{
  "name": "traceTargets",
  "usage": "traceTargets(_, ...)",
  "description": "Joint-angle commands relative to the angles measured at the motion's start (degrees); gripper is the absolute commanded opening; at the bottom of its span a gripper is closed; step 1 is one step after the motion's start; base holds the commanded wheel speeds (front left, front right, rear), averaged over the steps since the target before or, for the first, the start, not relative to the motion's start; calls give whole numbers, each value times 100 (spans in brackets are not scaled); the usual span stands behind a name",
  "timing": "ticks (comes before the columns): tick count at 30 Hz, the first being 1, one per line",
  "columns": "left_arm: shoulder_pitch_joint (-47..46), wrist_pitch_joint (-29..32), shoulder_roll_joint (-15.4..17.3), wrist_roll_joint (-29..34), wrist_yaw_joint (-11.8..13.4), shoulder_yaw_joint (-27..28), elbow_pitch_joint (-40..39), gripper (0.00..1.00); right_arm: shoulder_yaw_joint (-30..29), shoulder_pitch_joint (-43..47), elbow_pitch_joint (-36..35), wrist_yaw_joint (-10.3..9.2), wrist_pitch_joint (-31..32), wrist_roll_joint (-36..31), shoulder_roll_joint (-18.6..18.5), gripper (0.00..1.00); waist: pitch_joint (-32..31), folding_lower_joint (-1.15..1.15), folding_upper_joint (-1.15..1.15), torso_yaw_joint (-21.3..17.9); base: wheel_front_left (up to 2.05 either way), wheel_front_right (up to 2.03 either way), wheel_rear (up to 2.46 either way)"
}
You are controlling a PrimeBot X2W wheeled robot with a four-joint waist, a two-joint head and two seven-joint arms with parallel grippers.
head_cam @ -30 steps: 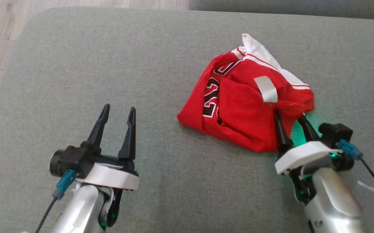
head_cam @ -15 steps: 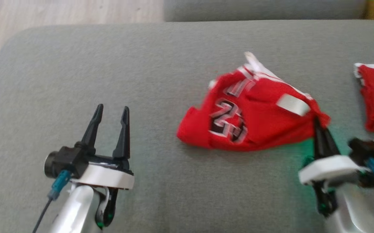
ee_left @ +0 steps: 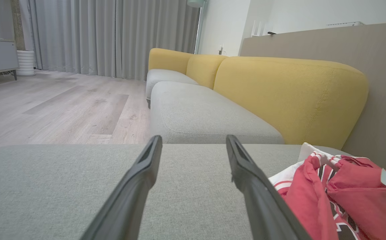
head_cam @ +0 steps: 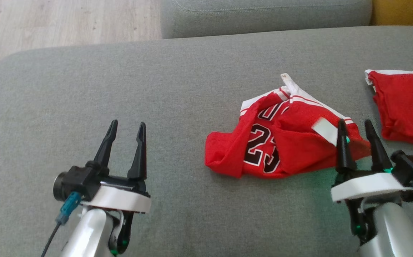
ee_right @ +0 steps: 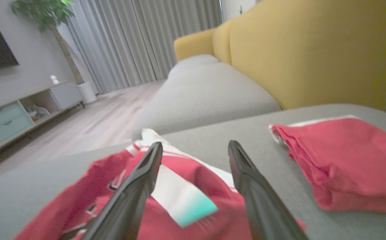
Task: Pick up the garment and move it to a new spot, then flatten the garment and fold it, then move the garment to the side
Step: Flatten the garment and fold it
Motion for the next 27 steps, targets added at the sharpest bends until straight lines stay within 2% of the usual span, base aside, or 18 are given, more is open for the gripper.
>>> traceTargets(1, -85, -30, 33, 68, -24, 249, -189, 100, 273, 12, -360, -4, -126, 21, -30, 100, -8, 0, 0, 15, 0, 0, 0)
traceTargets(9, -70, -30, -60, 153, -103, 243, -156, 100, 681, 273, -914, -4, -287, 89, -30, 100, -7, 0, 0, 197, 0, 0, 0)
traceTargets(14, -161, -30, -97, 181, -143, 246, -118, 100, 1060, -153, -850, -4, 258, 475, -30, 100, 112, 0, 0, 399, 0, 0, 0)
traceTargets(18, -204, -30, -153, 195, -183, 237, -78, 100, 1129, -811, -412, -4, 884, 788, -30, 100, 220, 0, 0, 559, 0, 0, 0)
traceTargets(22, -231, -30, -220, 214, -229, 206, -24, 100, 976, -1497, 407, -4, 1451, 970, -30, 100, 306, 0, 0, 709, 0, 0, 0)
traceTargets(24, -255, -30, -251, 224, -254, 193, 0, 100, 846, -1809, 889, -4, 1665, 1105, -30, 100, 331, 0, 0, 783, 0, 0, 0)
traceTargets(25, -255, -30, -251, 224, -254, 193, 0, 100, 846, -1809, 889, -4, 1665, 1105, -30, 100, 331, 0, 0, 783, 0, 0, 0)
traceTargets(26, -275, -30, -277, 234, -271, 194, 20, 100, 691, -2104, 1398, -4, 1824, 1150, -30, 100, 353, 0, 0, 843, 0, 0, 0)
traceTargets(27, -275, -30, -277, 234, -271, 194, 20, 100, 691, -2104, 1398, -4, 1824, 1150, -30, 100, 353, 0, 0, 843, 0, 0, 0)
